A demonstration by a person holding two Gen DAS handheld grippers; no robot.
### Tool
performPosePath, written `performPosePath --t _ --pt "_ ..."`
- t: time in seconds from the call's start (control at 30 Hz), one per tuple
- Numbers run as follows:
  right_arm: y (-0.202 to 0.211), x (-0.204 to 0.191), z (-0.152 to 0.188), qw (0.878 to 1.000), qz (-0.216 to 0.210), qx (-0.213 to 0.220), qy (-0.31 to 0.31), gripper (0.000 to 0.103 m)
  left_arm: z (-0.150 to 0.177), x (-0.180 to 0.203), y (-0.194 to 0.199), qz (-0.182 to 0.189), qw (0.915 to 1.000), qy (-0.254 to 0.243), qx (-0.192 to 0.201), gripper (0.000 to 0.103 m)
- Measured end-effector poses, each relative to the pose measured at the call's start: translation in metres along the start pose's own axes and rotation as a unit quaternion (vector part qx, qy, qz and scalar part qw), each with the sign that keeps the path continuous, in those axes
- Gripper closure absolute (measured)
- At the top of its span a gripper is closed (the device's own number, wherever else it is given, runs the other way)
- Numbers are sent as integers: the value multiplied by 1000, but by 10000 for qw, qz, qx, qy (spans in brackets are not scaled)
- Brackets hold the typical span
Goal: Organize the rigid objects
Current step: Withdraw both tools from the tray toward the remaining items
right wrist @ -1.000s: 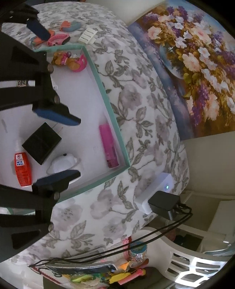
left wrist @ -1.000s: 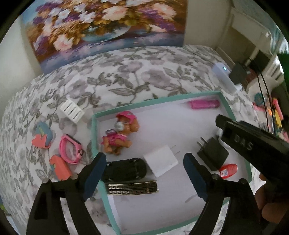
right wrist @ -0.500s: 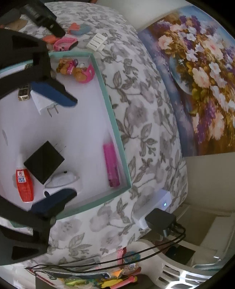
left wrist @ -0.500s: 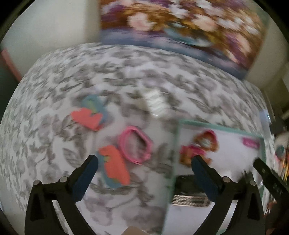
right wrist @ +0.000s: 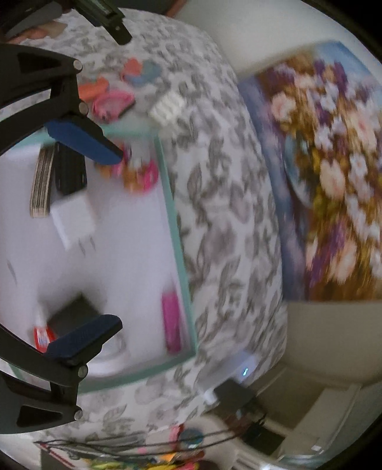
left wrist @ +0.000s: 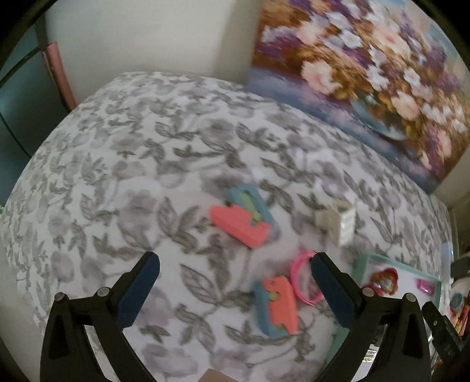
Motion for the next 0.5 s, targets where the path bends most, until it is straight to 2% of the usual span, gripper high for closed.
performPosePath --t 0.27,0.5 --pt "-4 -93 4 9966 -522 -80 636 0 -12 -40 -8 -181 9997 167 -93 0" --pt "-14 -150 17 9912 -867 -215 980 0 -13 -74 -24 -410 9976 383 -401 0"
Point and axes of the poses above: each gripper's, at about its wrist camera, not at the fingertips, and y roughly against the way its jaws point, x to its right, z to its underside, the point moved 2 cm from there along -y, roughly the way its jaws point, and after that the axes turned 5 degrees about y, right-handed, at the moved point
